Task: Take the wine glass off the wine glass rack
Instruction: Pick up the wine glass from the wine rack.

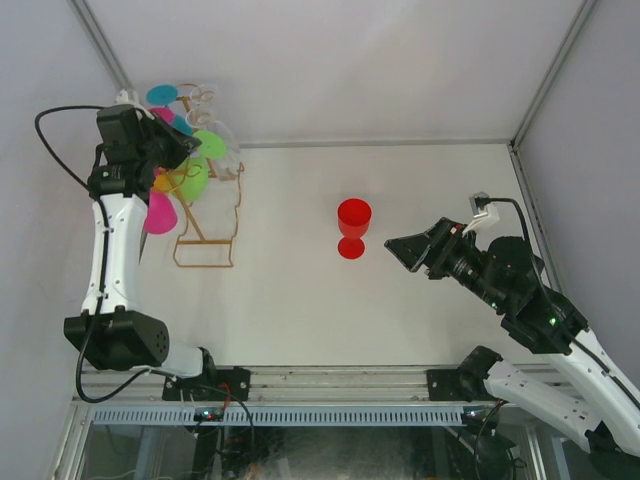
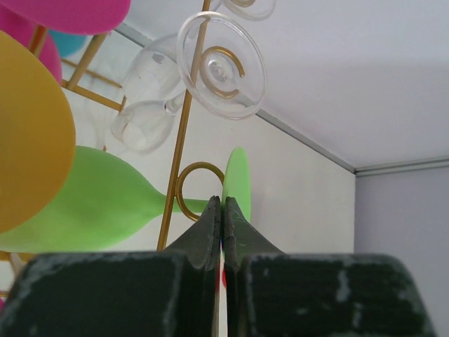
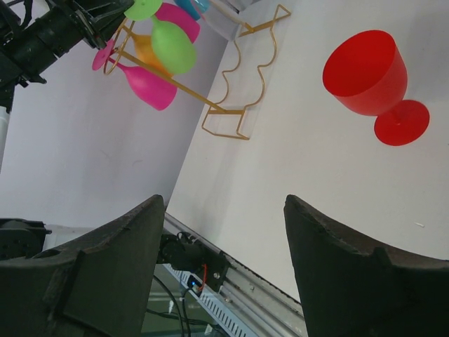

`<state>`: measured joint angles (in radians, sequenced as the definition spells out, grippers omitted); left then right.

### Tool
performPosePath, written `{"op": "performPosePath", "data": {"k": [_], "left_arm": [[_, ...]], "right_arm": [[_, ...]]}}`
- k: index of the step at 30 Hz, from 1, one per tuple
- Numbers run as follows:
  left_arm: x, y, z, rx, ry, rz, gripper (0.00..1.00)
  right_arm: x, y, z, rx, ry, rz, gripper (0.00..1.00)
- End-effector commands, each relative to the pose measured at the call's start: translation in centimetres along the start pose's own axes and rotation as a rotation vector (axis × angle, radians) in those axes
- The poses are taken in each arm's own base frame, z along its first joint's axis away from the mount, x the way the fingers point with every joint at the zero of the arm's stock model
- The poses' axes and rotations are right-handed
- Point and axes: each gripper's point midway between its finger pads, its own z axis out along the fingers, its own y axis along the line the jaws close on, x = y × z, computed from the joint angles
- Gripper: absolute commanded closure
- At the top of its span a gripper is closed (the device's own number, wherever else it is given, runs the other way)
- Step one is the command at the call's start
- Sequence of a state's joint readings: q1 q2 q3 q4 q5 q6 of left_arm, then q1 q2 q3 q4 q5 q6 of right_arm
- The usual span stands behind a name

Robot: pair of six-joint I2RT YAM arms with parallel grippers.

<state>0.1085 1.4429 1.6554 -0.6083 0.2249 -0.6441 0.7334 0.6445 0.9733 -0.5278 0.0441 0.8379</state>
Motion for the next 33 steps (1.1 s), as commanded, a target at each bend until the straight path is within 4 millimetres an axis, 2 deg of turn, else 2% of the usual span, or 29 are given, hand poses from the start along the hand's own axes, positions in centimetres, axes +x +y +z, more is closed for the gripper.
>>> {"op": "performPosePath", "data": {"k": [1,9,20,33], "left_arm": [[-1.4,-1.1,-0.9,0.066,-0.061,-0.090,1.00],[-1.3,-3.0,-1.0,0.192,-0.053,-0.207,1.00],[-1.9,-3.5,-1.6,0.217,-0.080,-0.223,1.00],[-1.6,-3.9,-1.8,0.244,-0.063,-0.233,1.00]], "right_arm": [[-0.6,0.8,0.0,-0.030,-0.022,0.019,0.31],[-0.5,0.7,-0.1,-0.025,-0.020,0.017,0.31],[-0.6,0.8,-0.2,-0.029,-0.026,0.014,0.31],[-0.7,0.8,-0.2,-0.028,-0.028,0.012,0.31]]}}
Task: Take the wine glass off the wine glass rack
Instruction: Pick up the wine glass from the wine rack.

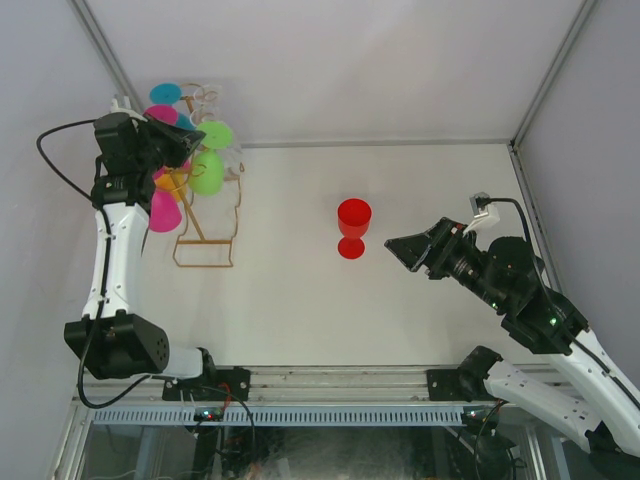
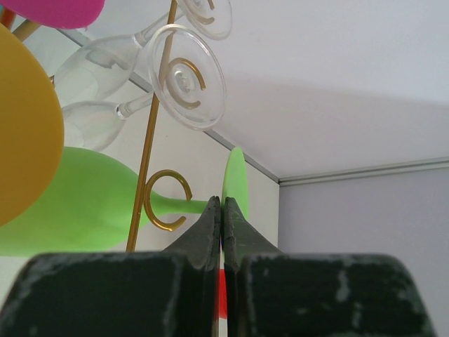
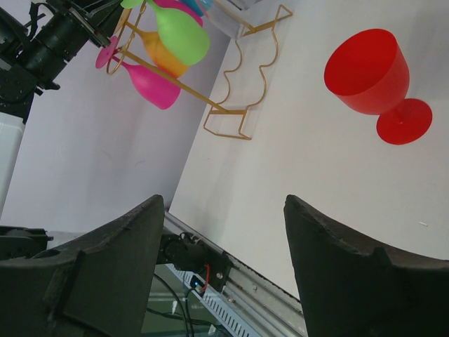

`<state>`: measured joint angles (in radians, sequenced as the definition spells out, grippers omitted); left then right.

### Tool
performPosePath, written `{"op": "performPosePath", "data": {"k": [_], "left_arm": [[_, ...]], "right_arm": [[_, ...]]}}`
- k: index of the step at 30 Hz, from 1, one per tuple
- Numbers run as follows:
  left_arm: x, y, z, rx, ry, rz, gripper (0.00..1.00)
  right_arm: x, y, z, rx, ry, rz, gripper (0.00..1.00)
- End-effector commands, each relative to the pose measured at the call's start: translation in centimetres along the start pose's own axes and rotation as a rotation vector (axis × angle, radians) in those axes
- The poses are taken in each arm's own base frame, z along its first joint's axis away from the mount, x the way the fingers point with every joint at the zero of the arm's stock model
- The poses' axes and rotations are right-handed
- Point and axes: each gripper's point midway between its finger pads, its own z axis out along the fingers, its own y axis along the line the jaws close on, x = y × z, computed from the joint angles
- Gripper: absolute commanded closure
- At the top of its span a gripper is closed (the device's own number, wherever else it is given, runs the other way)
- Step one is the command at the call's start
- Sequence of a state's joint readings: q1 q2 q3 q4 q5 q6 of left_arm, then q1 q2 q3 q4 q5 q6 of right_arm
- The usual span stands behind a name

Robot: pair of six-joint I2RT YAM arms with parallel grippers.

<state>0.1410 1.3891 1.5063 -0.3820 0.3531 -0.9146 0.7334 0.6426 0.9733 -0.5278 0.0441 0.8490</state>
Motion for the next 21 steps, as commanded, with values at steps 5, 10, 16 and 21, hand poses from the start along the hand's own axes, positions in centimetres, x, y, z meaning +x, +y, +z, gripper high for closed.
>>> {"op": "performPosePath", "data": {"k": [5,10,16,21], "left_arm": [[0.5,-3.0,-2.2,0.143,0.011,0.023,1.00],[1.3,-3.4,-3.4,0.180,0.018,0.056,1.00],[5.7,-6.8,-5.8,0.362,0.128,0.151,1.00],[11.6,-8.8,-8.8,0.469,0.250,0.279,1.00]], "right_arm": [[-0.6,0.4,0.0,-0.013,-0.027,-0.002,0.31],[-0.5,0.5,0.2,-0.022,-0.024,-0.003,0.30],[-0.3,0.6,0.5,-0.041,-0.026,0.000,0.30],[-0.3,0.9,0.7,-0.065,-0.033,-0.003,0.30]]}}
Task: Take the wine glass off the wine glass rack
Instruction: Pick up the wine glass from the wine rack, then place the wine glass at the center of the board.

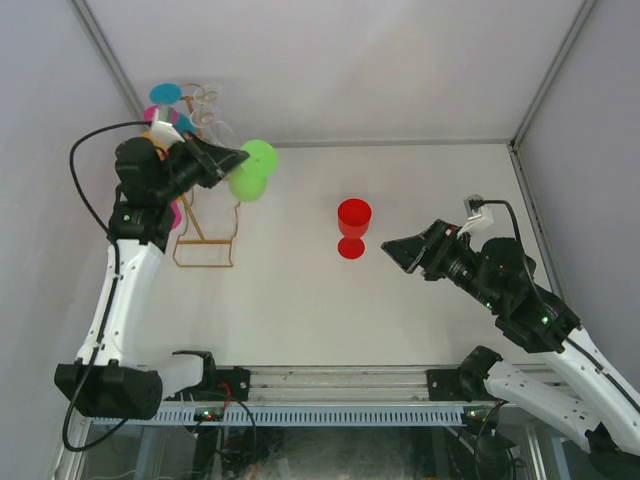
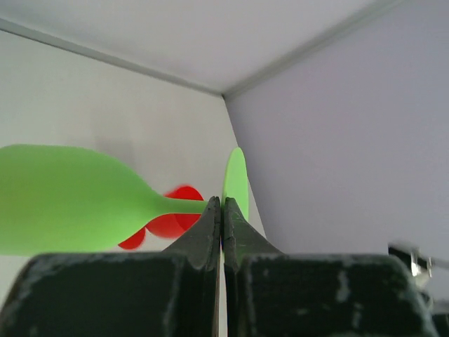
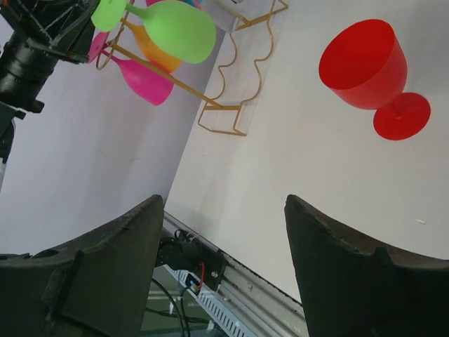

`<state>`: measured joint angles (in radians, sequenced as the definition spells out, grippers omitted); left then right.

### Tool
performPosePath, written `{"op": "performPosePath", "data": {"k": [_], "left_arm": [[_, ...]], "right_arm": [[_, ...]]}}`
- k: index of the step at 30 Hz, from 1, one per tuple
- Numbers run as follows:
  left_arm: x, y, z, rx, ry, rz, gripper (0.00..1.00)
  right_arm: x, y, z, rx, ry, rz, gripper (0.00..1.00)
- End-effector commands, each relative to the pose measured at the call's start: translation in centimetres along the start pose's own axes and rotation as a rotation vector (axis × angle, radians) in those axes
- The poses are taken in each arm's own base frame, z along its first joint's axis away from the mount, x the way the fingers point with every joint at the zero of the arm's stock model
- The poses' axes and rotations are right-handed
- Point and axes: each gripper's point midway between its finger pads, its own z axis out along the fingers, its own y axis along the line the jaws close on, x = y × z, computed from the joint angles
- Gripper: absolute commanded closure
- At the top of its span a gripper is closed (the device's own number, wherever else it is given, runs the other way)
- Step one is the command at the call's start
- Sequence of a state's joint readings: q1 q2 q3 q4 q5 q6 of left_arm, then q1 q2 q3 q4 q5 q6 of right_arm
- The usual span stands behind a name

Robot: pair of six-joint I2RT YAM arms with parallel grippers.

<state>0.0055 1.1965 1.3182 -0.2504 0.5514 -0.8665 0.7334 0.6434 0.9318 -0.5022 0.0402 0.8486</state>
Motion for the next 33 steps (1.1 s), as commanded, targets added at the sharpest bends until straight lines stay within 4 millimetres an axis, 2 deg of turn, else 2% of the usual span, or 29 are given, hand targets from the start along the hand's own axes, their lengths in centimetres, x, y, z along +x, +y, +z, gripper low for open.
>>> {"op": "performPosePath", "data": {"k": [1,4,7,11,15,19,23,33], "left_arm": [[4.8,-4.9,-2.2,0.184,0.090,0.165,1.00],[8.8,-7.0,-3.5,0.273,0.152,0.251,1.00],[12.9,-8.0,-4.7,0.346,0.237,0.309,1.00],[16.2,-8.4,-6.7,0.406,0.279,0.306,1.00],[19.3,-10.0,-8.6,0.493,0.296,0.257,1.00],[20.6,-10.9,-9.2,0.541,0.274,0.197,1.00],[20.8,-12.5,-9.6,0.614,0.245,0.161,1.00],[22.4,-13.4,-9.5,0.650,0.292,0.140,1.00]], "right_arm": [[-1.2,1.8,0.1,-0.079,-0.049,-0.002,0.30],[-1.3,2.3,0.2,-0.114,-0.060,-0.005,0.30],[-1.2,3.7,0.1,-0.196,-0.059,-0.018,0.30],[-0.4,6.1,-0.2,-0.338,-0.012,-0.019,0.30],[0.9,8.4,-0.3,-0.473,0.068,-0.010,0.32],[2.2,9.7,0.0,-0.545,0.167,0.020,0.37],[3.5,10.1,0.7,-0.567,0.249,0.050,0.43],[4.5,10.3,0.7,-0.593,0.319,0.059,0.67]]}}
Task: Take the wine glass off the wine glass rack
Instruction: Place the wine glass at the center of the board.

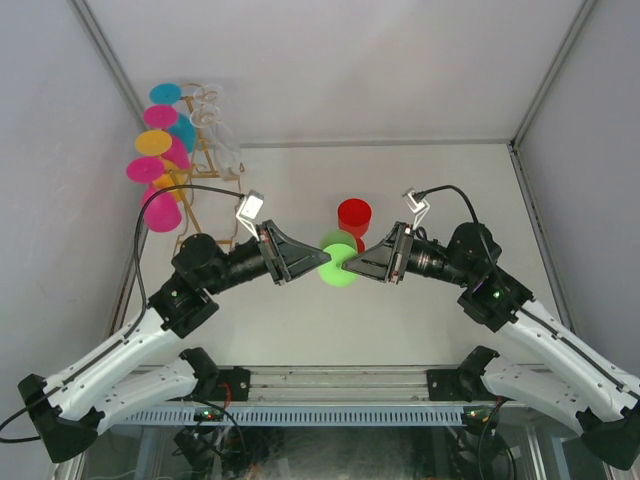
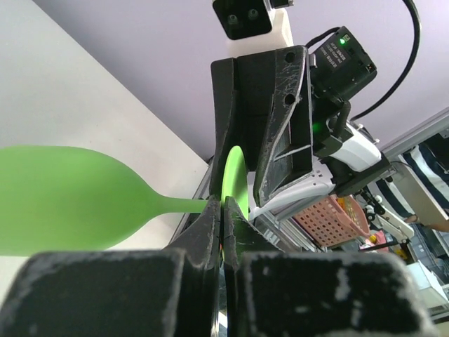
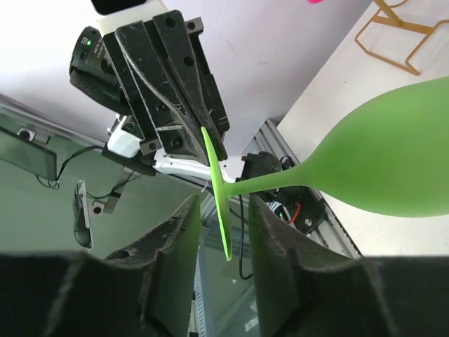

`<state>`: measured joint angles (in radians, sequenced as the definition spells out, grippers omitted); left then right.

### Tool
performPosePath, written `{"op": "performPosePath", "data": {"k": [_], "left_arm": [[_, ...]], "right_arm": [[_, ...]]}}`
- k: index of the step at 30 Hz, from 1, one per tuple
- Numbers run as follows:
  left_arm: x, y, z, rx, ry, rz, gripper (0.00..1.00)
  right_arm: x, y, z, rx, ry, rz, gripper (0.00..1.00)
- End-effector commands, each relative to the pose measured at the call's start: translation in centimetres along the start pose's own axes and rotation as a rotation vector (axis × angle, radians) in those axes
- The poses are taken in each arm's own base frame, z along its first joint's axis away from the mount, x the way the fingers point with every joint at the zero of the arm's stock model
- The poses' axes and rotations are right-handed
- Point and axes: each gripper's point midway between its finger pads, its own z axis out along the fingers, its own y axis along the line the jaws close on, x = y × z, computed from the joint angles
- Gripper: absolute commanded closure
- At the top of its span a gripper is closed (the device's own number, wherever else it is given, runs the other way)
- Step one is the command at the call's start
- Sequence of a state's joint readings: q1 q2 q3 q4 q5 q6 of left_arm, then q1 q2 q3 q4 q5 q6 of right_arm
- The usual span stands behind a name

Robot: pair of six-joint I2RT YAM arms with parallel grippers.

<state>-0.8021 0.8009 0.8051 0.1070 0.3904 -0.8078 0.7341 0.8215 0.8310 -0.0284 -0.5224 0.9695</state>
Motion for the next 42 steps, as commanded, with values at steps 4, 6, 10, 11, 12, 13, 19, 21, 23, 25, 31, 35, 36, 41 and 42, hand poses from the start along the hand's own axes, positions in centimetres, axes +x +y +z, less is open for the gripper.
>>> {"op": "performPosePath", "data": {"k": [4,6,10,11,12,13,19,21,23,25,31,35,36,41,42], "left_arm": [[-1.0,-1.6,0.2,0.067,-0.063,0.001,1.00],[-0.9,-1.6,0.2,0.068,-0.061,0.001,1.00],[-0.5,-1.6,0.0,0.072,-0.051,-0.001,1.00],[-0.3,-1.5,0.0,0.071,-0.049,-0.002,1.00],[-0.1,-1.4,-0.1,0.068,-0.045,-0.004,1.00],[0.0,-1.3,-0.2,0.070,-0.040,-0.004,1.00],[1.7,-1.5,-0.5,0.096,0.030,-0.016,0.74],[2.2,-1.9,-0.5,0.117,0.055,-0.023,0.70],[2.6,-2.3,-0.4,0.132,0.078,-0.026,0.70],[2.6,-2.6,-0.3,0.139,0.081,-0.035,0.69],[2.2,-4.1,0.9,0.197,0.102,-0.040,0.73],[2.5,-4.2,1.7,0.189,0.104,-0.044,0.79],[2.7,-4.2,1.8,0.190,0.105,-0.044,0.81],[2.9,-3.7,1.6,0.179,0.090,-0.024,1.00],[3.0,-3.5,1.5,0.178,0.088,-0.005,1.00]], "right_arm": [[-0.6,2.5,-0.1,-0.096,-0.011,-0.030,0.81],[-0.8,2.6,-0.2,-0.097,-0.022,-0.033,0.87],[-1.1,2.6,-0.2,-0.090,-0.044,-0.035,0.91],[-1.2,2.6,-0.3,-0.088,-0.051,-0.038,0.93],[-1.3,2.6,-0.3,-0.087,-0.055,-0.040,0.98],[-1.4,2.7,-0.4,-0.091,-0.061,-0.046,1.00],[-2.0,3.6,-1.1,-0.117,-0.101,-0.142,1.00],[-2.1,3.8,-1.4,-0.121,-0.115,-0.178,1.00],[-2.1,4.1,-1.7,-0.130,-0.121,-0.206,1.00],[-1.8,4.3,-1.8,-0.143,-0.105,-0.221,1.00],[-1.2,4.7,-2.1,-0.171,-0.077,-0.262,1.00],[-1.0,4.8,-2.3,-0.178,-0.070,-0.280,1.00],[-1.0,4.7,-2.3,-0.169,-0.075,-0.284,1.00],[-0.7,4.9,-2.8,-0.177,-0.068,-0.308,1.00],[-0.8,4.9,-2.9,-0.175,-0.074,-0.316,0.94]]}}
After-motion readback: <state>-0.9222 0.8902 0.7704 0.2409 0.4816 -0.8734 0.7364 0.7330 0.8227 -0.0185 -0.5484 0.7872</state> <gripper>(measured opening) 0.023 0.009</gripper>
